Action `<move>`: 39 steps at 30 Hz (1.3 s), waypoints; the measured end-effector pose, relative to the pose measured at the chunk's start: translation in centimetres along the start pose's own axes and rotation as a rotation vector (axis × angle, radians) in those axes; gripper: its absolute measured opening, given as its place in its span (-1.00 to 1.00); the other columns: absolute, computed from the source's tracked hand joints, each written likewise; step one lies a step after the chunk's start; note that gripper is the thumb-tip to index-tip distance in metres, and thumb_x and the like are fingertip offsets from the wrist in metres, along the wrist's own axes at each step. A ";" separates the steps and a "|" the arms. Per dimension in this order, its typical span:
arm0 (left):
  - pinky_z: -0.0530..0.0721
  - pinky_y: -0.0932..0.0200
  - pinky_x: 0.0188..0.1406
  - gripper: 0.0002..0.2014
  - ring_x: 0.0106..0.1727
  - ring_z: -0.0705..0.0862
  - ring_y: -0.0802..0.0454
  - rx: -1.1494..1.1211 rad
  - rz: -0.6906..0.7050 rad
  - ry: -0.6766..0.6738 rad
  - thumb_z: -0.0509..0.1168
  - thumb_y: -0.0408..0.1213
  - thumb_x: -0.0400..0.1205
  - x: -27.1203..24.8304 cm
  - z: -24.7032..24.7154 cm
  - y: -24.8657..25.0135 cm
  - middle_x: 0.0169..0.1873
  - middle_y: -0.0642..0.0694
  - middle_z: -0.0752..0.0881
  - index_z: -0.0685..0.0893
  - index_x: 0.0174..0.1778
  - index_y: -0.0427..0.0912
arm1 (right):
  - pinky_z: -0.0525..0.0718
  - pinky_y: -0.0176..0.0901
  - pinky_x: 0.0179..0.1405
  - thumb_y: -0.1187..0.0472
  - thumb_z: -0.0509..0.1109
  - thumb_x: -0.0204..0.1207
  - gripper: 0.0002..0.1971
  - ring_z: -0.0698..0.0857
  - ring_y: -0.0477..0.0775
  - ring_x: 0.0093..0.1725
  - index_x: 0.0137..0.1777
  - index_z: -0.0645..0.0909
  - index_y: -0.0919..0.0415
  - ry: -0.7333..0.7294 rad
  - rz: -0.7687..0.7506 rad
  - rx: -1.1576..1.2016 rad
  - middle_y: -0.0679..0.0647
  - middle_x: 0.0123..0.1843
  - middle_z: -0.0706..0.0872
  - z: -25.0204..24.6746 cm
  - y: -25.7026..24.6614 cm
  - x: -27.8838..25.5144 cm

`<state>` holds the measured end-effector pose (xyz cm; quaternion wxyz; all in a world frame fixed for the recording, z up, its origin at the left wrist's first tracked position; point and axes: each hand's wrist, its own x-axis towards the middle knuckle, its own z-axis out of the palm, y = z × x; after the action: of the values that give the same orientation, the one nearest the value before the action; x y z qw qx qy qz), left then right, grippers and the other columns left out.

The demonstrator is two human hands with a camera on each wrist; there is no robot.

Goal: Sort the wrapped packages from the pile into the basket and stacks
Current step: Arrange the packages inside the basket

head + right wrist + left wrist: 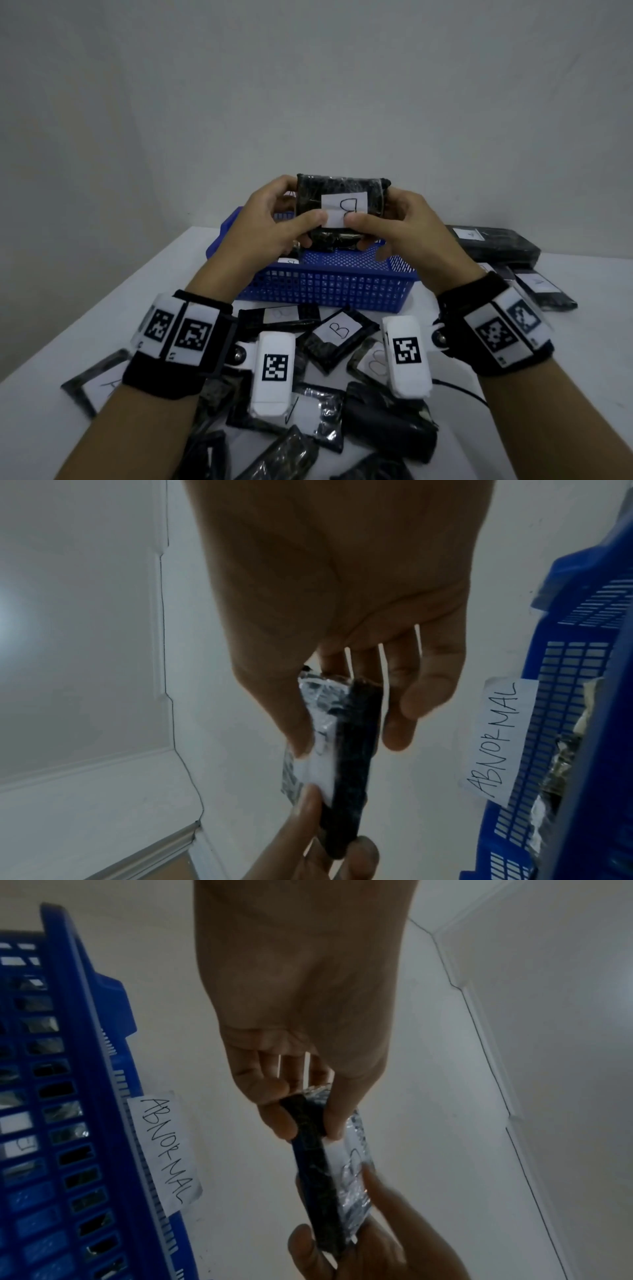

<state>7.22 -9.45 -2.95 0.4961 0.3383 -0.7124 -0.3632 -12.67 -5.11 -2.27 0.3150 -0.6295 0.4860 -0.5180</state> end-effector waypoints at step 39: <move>0.79 0.16 -0.28 -0.60 -0.11 0.81 -0.09 -0.211 -0.049 -0.076 0.42 -0.42 0.62 0.0 0.3 -1.3 0.11 -0.18 0.77 0.50 0.33 -0.09 | 0.76 -0.18 -0.35 0.35 0.45 0.63 -0.63 0.84 0.12 -0.24 0.38 0.47 0.18 0.087 -0.024 0.270 0.17 0.03 0.86 1.4 1.2 -0.1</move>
<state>7.06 -10.05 -4.15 0.4926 0.2876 -0.6800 -0.4607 -11.71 -5.60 -3.76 0.3691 -0.5640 0.4178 -0.6092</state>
